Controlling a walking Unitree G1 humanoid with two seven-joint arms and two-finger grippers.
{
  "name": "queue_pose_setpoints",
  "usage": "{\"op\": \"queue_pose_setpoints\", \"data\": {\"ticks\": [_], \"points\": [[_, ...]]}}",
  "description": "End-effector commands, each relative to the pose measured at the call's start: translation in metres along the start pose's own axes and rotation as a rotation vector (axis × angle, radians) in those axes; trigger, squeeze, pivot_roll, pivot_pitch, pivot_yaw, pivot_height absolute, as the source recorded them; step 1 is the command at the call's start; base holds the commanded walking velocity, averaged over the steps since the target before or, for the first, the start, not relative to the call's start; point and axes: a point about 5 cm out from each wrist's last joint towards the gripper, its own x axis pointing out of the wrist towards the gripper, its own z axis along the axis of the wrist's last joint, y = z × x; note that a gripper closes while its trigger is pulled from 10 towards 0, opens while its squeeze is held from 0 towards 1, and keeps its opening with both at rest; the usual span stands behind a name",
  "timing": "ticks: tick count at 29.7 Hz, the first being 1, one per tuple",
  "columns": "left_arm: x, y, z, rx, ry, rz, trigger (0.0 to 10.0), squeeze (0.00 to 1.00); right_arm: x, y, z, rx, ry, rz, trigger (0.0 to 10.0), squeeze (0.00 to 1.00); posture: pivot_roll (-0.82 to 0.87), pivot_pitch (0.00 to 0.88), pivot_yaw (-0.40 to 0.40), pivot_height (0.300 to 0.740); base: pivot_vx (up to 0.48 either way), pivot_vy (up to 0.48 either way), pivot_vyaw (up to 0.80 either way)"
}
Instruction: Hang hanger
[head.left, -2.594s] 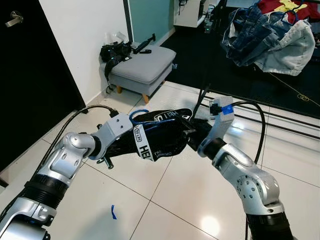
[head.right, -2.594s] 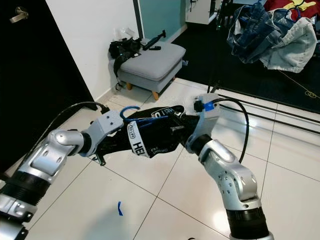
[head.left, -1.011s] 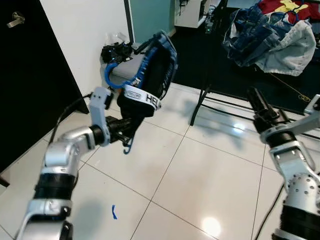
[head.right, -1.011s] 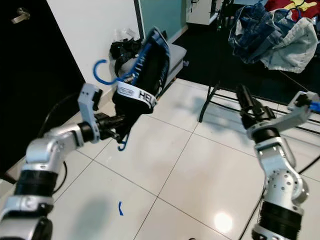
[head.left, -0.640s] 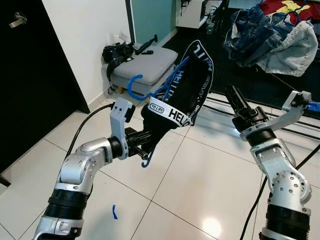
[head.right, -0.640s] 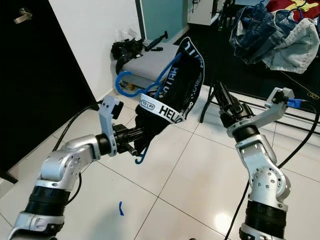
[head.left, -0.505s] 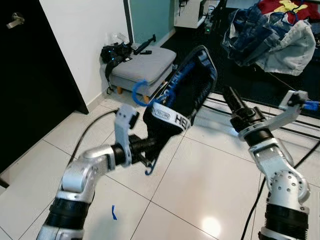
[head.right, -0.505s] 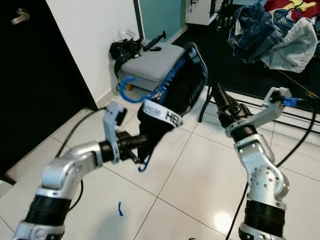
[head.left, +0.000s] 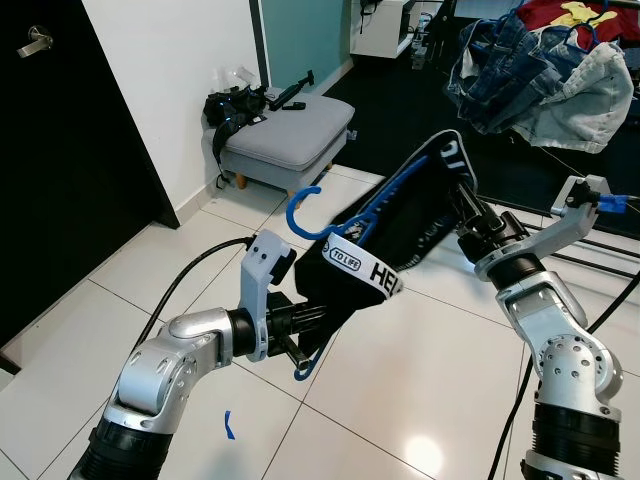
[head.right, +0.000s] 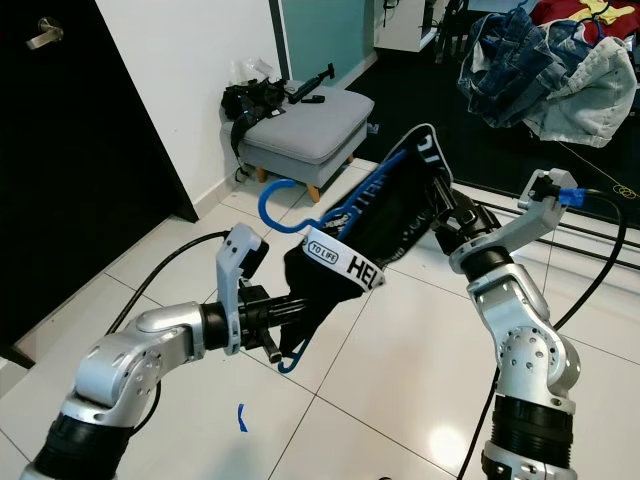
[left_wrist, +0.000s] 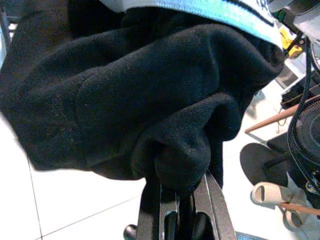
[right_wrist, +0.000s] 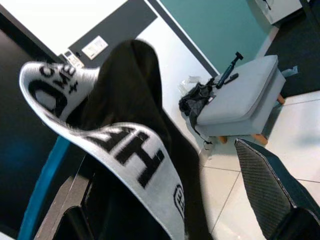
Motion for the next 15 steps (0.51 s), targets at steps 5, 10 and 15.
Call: {"op": "queue_pose_setpoints", "data": {"ticks": [5, 10, 15], "points": [[-0.0048, -0.0037, -0.0039, 0.009, 0.03, -0.012, 10.0, 0.0, -0.0015, -0.0061, -0.0079, -0.011, 0.041, -0.03, 2.7, 0.0, -0.02, 0.138, 0.057, 0.74, 0.0, 0.0, 0.0], [-0.0065, -0.0058, -0.0045, 0.016, 0.039, -0.025, 10.0, 0.0, -0.0017, -0.0082, -0.0081, -0.023, 0.042, -0.036, 0.0, 0.0, -0.02, 0.138, 0.056, 0.74, 0.0, 0.0, 0.0], [-0.0072, -0.0048, -0.0068, 0.029, 0.055, -0.017, 10.0, 0.0, -0.0016, -0.0076, -0.0066, -0.024, 0.035, -0.032, 0.0, 0.0, -0.02, 0.138, 0.056, 0.74, 0.0, 0.0, 0.0]]}}
